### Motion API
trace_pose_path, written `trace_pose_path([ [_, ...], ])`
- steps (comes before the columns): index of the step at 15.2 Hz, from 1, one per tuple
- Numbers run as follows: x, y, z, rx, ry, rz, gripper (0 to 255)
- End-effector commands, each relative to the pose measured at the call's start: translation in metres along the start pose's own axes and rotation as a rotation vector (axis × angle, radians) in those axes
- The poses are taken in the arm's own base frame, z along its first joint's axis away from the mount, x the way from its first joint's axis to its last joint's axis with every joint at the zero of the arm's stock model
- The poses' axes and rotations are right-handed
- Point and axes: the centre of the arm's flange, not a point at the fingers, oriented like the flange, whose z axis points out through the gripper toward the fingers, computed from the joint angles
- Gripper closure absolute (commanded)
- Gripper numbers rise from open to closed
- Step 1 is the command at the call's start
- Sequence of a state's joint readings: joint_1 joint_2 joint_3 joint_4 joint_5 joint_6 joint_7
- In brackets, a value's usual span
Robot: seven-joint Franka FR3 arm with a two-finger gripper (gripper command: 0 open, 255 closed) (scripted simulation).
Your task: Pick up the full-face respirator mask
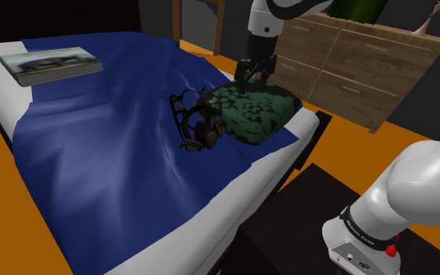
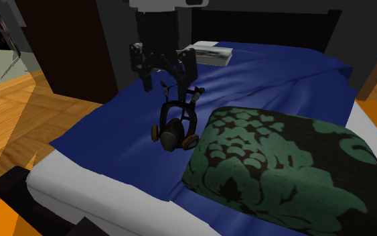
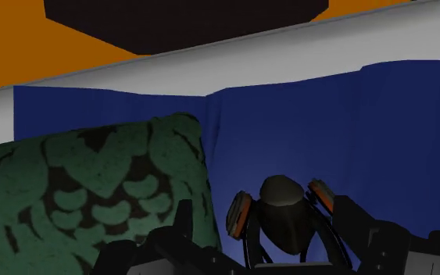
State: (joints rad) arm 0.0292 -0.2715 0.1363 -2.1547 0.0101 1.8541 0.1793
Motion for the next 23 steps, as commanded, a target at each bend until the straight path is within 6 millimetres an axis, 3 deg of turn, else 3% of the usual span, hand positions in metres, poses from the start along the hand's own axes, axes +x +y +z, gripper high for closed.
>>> trace_pose_path([
  [1,0.021,-0.012,0.008,0.018,-0.012,0.018,0],
  [21,0.251,-0.118,0.089,0.189,-0.13,0.183,0],
  [23,0.256,-0.12,0.096,0.193,-0.132,0.186,0],
])
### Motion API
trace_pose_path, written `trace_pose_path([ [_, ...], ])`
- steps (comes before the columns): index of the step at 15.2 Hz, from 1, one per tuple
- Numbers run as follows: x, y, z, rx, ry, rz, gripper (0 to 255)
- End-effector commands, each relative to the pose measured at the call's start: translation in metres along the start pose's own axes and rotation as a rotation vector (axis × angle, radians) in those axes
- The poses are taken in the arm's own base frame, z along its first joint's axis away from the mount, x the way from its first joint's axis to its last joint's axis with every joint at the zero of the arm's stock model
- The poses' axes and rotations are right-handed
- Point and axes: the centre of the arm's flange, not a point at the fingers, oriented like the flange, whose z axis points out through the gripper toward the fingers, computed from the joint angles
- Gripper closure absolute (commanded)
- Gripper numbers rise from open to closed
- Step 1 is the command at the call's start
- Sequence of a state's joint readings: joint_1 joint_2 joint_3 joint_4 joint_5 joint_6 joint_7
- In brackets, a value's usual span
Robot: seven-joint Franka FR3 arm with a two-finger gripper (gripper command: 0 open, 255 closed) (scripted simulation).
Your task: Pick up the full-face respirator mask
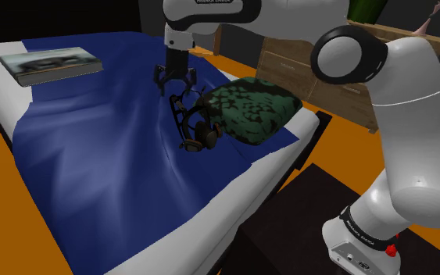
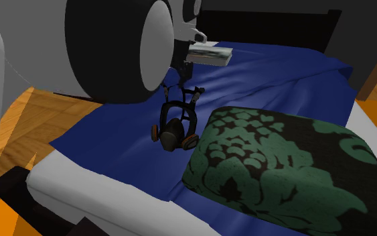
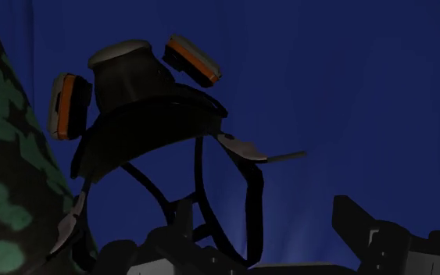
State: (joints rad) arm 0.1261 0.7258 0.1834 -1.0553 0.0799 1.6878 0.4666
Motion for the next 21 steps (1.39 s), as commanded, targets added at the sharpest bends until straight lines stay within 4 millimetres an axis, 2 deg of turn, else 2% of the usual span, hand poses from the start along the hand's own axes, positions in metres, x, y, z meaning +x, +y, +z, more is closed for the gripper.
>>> trace_pose_path([
  [1,0.004,0.0,0.009,0.004,-0.002,0.003,0],
  [6,0.009,0.004,0.038,0.004,-0.002,0.003,0],
  [8,0.009,0.004,0.038,0.004,-0.002,0.003,0],
  [9,0.009,0.004,0.038,0.004,-0.002,0.003,255],
  [18,0.009,0.004,0.038,0.004,-0.002,0.003,255],
  [21,0.006,0.001,0.023,0.004,-0.002,0.003,255],
])
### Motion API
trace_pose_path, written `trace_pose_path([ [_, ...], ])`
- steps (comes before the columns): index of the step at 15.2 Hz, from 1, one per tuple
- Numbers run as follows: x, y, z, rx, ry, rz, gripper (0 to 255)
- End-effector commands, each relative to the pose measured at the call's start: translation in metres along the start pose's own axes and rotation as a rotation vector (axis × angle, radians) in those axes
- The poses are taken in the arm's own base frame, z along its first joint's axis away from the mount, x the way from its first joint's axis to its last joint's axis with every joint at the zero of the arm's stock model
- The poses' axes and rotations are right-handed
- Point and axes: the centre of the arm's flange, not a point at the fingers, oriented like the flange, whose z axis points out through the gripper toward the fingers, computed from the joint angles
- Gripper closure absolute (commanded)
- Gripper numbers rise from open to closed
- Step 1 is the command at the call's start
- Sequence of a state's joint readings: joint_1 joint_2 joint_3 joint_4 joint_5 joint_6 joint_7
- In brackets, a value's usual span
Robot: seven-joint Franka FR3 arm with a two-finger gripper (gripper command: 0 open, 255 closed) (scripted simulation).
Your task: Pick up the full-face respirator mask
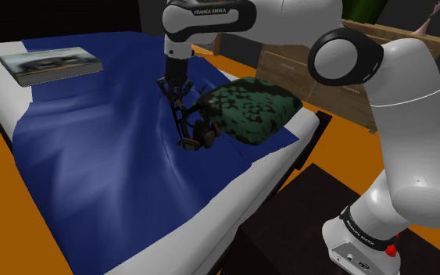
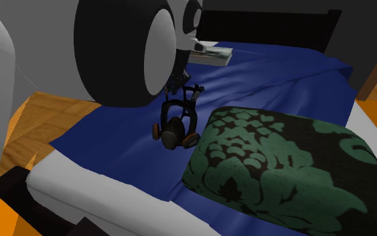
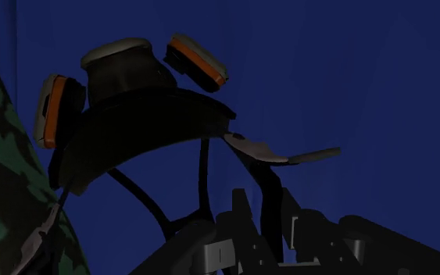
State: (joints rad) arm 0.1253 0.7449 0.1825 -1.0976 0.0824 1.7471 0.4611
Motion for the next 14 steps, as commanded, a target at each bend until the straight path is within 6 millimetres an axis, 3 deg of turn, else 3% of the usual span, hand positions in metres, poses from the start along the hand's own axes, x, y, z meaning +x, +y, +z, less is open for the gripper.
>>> trace_pose_path([
  [1,-0.001,-0.002,-0.011,0.0,0.001,0.0,255],
  [12,-0.011,-0.01,-0.068,0.0,0.001,0.0,255],
  [14,-0.011,-0.01,-0.068,0.0,0.001,0.0,255],
])
